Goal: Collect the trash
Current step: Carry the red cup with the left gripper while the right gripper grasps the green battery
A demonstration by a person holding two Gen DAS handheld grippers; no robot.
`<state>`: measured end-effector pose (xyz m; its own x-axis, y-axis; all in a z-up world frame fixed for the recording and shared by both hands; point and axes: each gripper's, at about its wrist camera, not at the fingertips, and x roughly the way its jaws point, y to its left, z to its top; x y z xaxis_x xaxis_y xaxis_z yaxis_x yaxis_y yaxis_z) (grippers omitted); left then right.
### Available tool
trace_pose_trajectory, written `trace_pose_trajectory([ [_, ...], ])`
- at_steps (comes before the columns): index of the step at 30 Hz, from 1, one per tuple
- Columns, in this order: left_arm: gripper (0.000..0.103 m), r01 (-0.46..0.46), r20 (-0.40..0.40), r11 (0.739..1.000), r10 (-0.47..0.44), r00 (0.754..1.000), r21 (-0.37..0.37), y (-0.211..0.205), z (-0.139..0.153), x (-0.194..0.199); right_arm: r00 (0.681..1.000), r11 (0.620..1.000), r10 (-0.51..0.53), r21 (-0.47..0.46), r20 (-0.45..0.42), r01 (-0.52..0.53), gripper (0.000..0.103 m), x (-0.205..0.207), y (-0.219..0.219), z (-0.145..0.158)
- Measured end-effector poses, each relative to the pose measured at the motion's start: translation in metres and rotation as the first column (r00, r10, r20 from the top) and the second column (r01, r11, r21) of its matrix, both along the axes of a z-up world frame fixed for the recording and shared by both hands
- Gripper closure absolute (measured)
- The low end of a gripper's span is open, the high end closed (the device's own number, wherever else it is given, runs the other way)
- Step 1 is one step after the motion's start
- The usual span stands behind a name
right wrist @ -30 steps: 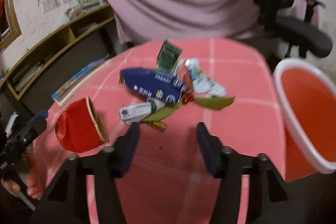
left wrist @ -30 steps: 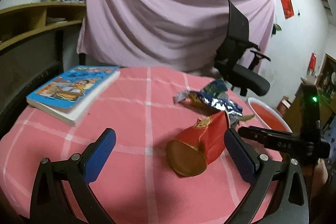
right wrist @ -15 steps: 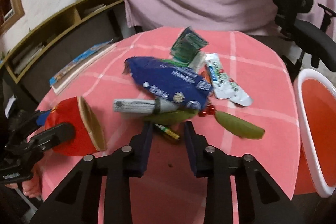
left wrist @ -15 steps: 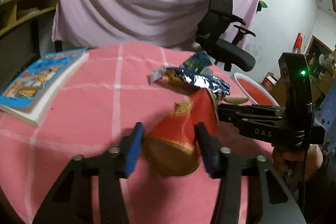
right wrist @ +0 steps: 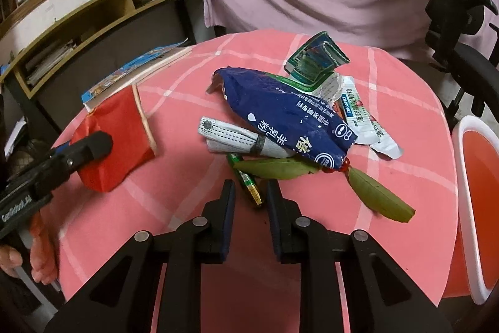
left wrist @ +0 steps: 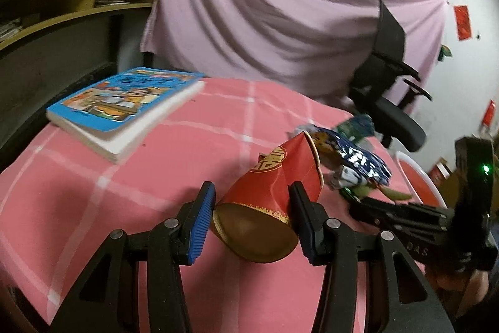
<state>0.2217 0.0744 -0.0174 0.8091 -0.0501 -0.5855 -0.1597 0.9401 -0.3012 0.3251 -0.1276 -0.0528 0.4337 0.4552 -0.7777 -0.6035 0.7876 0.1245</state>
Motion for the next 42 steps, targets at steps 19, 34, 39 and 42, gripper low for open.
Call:
trace_pose_trajectory([
  [19, 0.060, -0.102, 0.280, 0.983, 0.055, 0.958, 0.155, -0.056, 0.029, -0.056, 0.920, 0.979, -0.032, 0.198, 0.391, -0.050, 0.095, -0.097, -0.039, 0.048],
  [34, 0.060, 0.145, 0.362, 0.948, -0.245, 0.899, 0.282, -0.193, 0.084, -0.001, 0.723, 0.860, -0.468, 0.449, 0.509, 0.241, 0.095, -0.094, -0.175, 0.079],
  [39, 0.060, 0.281, 0.222, 0.928, -0.336, 0.916, 0.245, -0.239, 0.084, 0.051, 0.672, 0.762, -0.627, 0.492, 0.394, 0.422, 0.095, -0.065, -0.221, 0.070],
  [42, 0.060, 0.341, 0.148, 0.922, -0.368, 0.918, 0.181, -0.261, 0.081, 0.083, 0.656, 0.697, -0.692, 0.516, 0.302, 0.498, 0.095, -0.051, -0.246, 0.062],
])
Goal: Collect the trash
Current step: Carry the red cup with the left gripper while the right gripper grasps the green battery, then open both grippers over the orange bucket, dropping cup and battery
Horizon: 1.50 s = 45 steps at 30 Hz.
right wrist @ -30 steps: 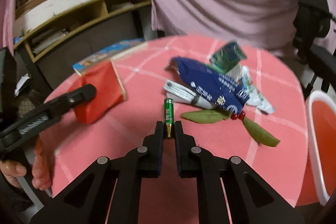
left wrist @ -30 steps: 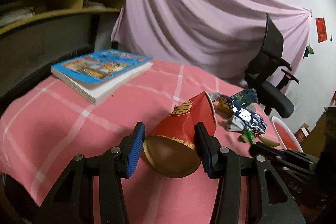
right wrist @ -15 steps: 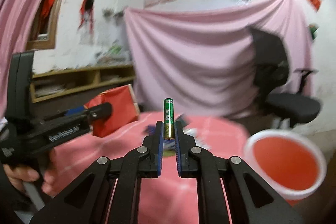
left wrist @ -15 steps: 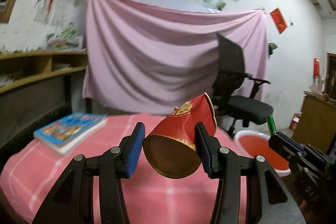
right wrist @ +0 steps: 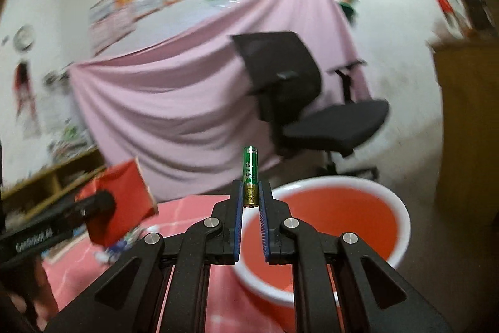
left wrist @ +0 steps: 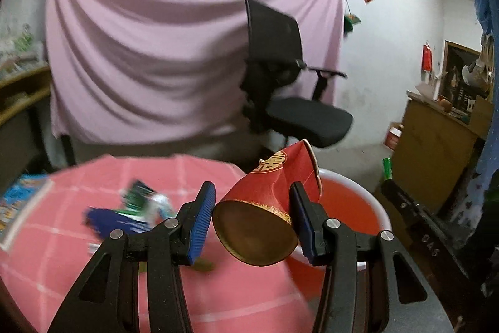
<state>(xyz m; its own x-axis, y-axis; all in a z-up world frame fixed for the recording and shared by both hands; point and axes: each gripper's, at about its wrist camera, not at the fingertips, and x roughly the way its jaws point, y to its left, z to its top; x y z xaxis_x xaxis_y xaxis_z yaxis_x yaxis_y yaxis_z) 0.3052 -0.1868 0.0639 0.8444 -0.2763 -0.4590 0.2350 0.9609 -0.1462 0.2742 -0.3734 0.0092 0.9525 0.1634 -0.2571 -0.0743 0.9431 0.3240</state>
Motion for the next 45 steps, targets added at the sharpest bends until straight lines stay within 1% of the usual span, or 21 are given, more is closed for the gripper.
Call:
trace_pose_trajectory([
  [2, 0.060, 0.007, -0.042, 1.000, -0.007, 0.999, -0.011, -0.011, -0.002, 0.016, 0.998, 0.999, -0.021, 0.035, -0.056, 0.023, 0.095, 0.008, -0.011, -0.009],
  [5, 0.060, 0.010, -0.109, 1.000, -0.011, 0.994, -0.007, -0.030, -0.013, 0.041, 0.990, 0.996, -0.021, 0.079, -0.138, 0.033, 0.095, 0.013, -0.020, -0.025],
  [9, 0.060, 0.021, -0.189, 1.000, -0.024, 0.982, -0.022, -0.041, -0.029, 0.060, 0.980, 0.997, -0.006, 0.079, -0.199, 0.022, 0.095, 0.013, -0.021, -0.034],
  [12, 0.060, 0.011, -0.226, 1.000, -0.015, 0.974, -0.020, -0.045, -0.036, 0.067, 0.970, 0.995, 0.017, 0.101, -0.244, 0.008, 0.094, 0.016, -0.026, -0.038],
  [13, 0.060, 0.014, -0.237, 0.999, -0.021, 0.971, -0.029, -0.047, -0.038, 0.071, 0.966, 0.994, 0.020, 0.109, -0.257, 0.008, 0.094, 0.017, -0.027, -0.040],
  [15, 0.060, 0.022, -0.252, 0.999, -0.030, 0.967, -0.036, -0.052, -0.040, 0.076, 0.958, 0.993, 0.026, 0.122, -0.287, 0.010, 0.093, 0.019, -0.029, -0.043],
  [19, 0.059, 0.034, -0.263, 0.999, -0.038, 0.964, -0.020, -0.059, -0.046, 0.080, 0.941, 0.990, 0.031, 0.140, -0.337, 0.018, 0.093, 0.023, -0.034, -0.050],
  [20, 0.059, 0.035, -0.265, 0.999, -0.038, 0.963, -0.017, -0.055, -0.047, 0.074, 0.939, 0.989, 0.030, 0.145, -0.343, 0.021, 0.093, 0.023, -0.035, -0.051],
  [22, 0.055, 0.026, -0.265, 0.999, -0.030, 0.964, -0.019, -0.053, -0.049, 0.072, 0.935, 0.987, 0.027, 0.155, -0.354, 0.030, 0.093, 0.023, -0.038, -0.052],
  [27, 0.055, 0.011, -0.256, 1.000, -0.016, 0.967, -0.021, -0.047, -0.051, 0.066, 0.930, 0.987, 0.026, 0.160, -0.366, 0.035, 0.093, 0.022, -0.040, -0.052],
  [31, 0.053, -0.002, -0.217, 1.000, -0.004, 0.976, -0.028, -0.039, -0.047, 0.057, 0.936, 0.988, 0.022, 0.151, -0.351, 0.033, 0.092, 0.021, -0.039, -0.049],
  [33, 0.048, -0.017, -0.184, 0.999, 0.008, 0.983, -0.045, -0.031, -0.043, 0.050, 0.947, 0.990, 0.015, 0.136, -0.320, 0.030, 0.092, 0.021, -0.037, -0.043],
  [34, 0.047, -0.024, -0.169, 0.998, 0.014, 0.985, -0.053, -0.028, -0.041, 0.047, 0.955, 0.992, 0.008, 0.126, -0.297, 0.031, 0.091, 0.018, -0.036, -0.039],
  [35, 0.047, -0.030, -0.156, 0.998, 0.021, 0.988, -0.059, -0.025, -0.039, 0.044, 0.962, 0.993, 0.000, 0.113, -0.274, 0.033, 0.089, 0.016, -0.035, -0.035],
  [36, 0.047, -0.037, -0.142, 0.997, 0.028, 0.989, -0.062, -0.022, -0.036, 0.041, 0.966, 0.994, -0.006, 0.106, -0.258, 0.034, 0.080, 0.014, -0.033, -0.032],
  [37, 0.047, -0.044, -0.127, 0.997, 0.036, 0.991, -0.062, -0.018, -0.033, 0.037, 0.972, 0.995, -0.008, 0.099, -0.236, 0.032, 0.073, 0.012, -0.032, -0.029],
  [40, 0.047, -0.065, -0.074, 0.996, 0.060, 0.995, -0.068, -0.004, -0.024, 0.023, 0.983, 0.997, -0.023, 0.064, -0.182, 0.035, 0.073, 0.008, -0.024, -0.018],
  [41, 0.045, -0.072, -0.054, 0.995, 0.068, 0.996, -0.071, 0.000, -0.021, 0.019, 0.986, 0.998, -0.027, 0.055, -0.163, 0.036, 0.073, 0.007, -0.021, -0.015],
  [43, 0.032, -0.095, -0.003, 0.992, 0.096, 0.995, -0.084, 0.011, -0.014, 0.007, 0.992, 0.998, -0.048, 0.036, -0.113, 0.053, 0.073, 0.002, -0.016, -0.007],
  [44, 0.031, -0.105, 0.024, 0.990, 0.108, 0.994, -0.094, 0.016, -0.010, 0.002, 0.995, 0.998, -0.058, 0.033, -0.080, 0.060, 0.072, -0.001, -0.014, -0.002],
  [45, 0.031, -0.115, 0.055, 0.988, 0.121, 0.991, -0.099, 0.022, -0.005, -0.005, 0.996, 0.997, -0.063, 0.033, -0.057, 0.065, 0.066, -0.003, -0.011, 0.002],
])
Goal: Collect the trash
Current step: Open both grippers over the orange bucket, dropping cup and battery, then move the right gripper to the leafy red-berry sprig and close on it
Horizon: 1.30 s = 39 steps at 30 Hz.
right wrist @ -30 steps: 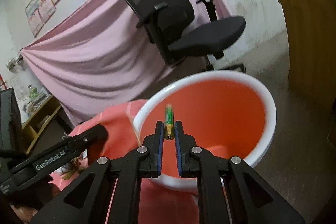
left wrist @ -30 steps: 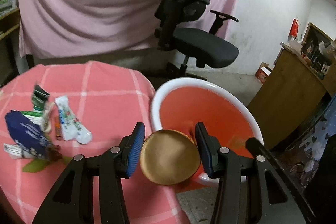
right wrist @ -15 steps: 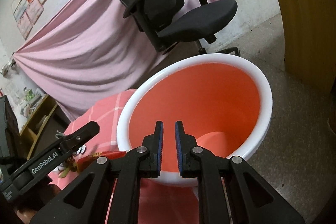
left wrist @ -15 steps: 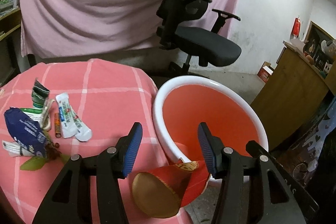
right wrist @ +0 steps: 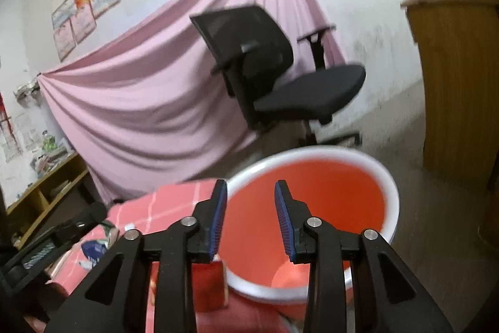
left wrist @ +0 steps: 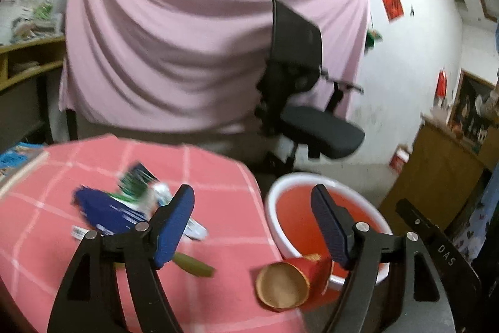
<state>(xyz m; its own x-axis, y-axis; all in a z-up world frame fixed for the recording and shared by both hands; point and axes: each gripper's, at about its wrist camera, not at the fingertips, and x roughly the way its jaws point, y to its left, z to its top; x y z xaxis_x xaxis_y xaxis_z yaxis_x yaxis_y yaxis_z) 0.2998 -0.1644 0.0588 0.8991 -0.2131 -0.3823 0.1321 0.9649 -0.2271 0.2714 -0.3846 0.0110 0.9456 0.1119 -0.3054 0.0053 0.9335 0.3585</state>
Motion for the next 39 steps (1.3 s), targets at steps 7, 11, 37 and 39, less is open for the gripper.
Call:
trace_pose_trajectory([
  [7, 0.002, -0.109, 0.156, 0.994, 0.108, 0.982, 0.003, 0.042, 0.018, -0.038, 0.986, 0.999, 0.018, -0.037, 0.168, -0.012, 0.018, -0.014, 0.026, 0.023],
  [11, 0.002, -0.184, 0.202, 0.983, 0.179, 0.963, 0.009, 0.070, 0.019, -0.057, 0.971, 0.998, 0.022, -0.055, 0.240, -0.009, 0.000, -0.021, 0.044, 0.030],
  [37, 0.002, -0.309, 0.062, 0.951, 0.309, 0.949, -0.017, 0.212, -0.044, -0.074, 0.969, 0.916, 0.248, -0.323, -0.005, -0.236, 0.000, 0.020, 0.179, -0.004],
  [39, 0.002, -0.301, 0.017, 0.953, 0.302, 0.953, -0.033, 0.218, -0.045, -0.067, 0.967, 0.915, 0.247, -0.315, -0.056, -0.252, 0.000, 0.028, 0.180, -0.009],
])
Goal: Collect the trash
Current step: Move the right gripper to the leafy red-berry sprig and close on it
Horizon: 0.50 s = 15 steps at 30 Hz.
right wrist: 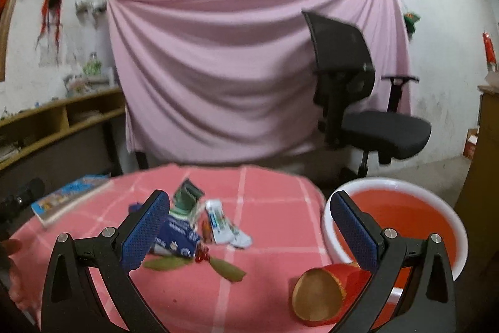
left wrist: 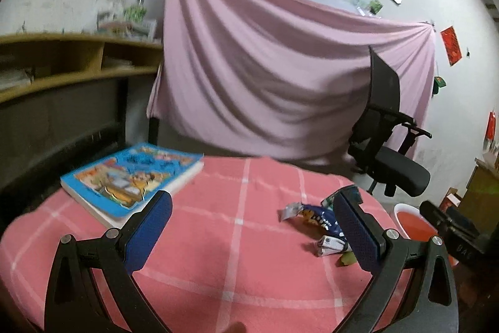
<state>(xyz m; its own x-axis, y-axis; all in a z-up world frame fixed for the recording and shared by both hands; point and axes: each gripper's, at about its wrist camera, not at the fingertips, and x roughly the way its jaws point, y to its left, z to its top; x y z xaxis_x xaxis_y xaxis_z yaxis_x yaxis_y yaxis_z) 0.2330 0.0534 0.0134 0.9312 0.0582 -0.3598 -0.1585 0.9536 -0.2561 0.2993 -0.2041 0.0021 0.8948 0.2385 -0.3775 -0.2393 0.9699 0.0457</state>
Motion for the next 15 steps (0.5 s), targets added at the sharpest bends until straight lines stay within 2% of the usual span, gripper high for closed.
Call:
trace_pose_trajectory([
  [3, 0.002, 0.037, -0.051, 0.999, -0.038, 0.998, -0.016, 0.000, -0.001, 0.009, 0.995, 1.000, 0.002, 0.006, -0.104, -0.001, 0.001, 0.011, -0.001, -0.010],
  [6, 0.003, 0.100, -0.101, 0.995, -0.100, 0.990, 0.001, -0.010, -0.002, 0.020, 0.984, 1.000, 0.018, 0.009, -0.178, -0.017, 0.016, 0.017, -0.002, -0.017],
  [8, 0.004, 0.137, -0.130, 0.990, -0.133, 0.983, 0.023, -0.020, -0.003, 0.025, 0.976, 0.999, 0.025, -0.017, -0.217, -0.029, 0.020, 0.018, 0.001, -0.021],
  [10, 0.014, 0.173, -0.159, 0.984, -0.164, 0.974, 0.048, -0.029, -0.003, 0.031, 0.973, 0.998, 0.029, -0.039, -0.229, -0.039, 0.028, 0.018, 0.005, -0.023],
  [14, 0.032, 0.238, -0.207, 0.969, -0.222, 0.953, 0.059, -0.039, -0.007, 0.040, 0.970, 0.995, 0.046, -0.074, -0.239, -0.065, 0.037, 0.017, 0.010, -0.024],
  [15, 0.037, 0.255, -0.221, 0.966, -0.238, 0.946, 0.052, -0.040, -0.008, 0.042, 0.968, 0.994, 0.050, -0.078, -0.245, -0.071, 0.044, 0.017, 0.011, -0.025],
])
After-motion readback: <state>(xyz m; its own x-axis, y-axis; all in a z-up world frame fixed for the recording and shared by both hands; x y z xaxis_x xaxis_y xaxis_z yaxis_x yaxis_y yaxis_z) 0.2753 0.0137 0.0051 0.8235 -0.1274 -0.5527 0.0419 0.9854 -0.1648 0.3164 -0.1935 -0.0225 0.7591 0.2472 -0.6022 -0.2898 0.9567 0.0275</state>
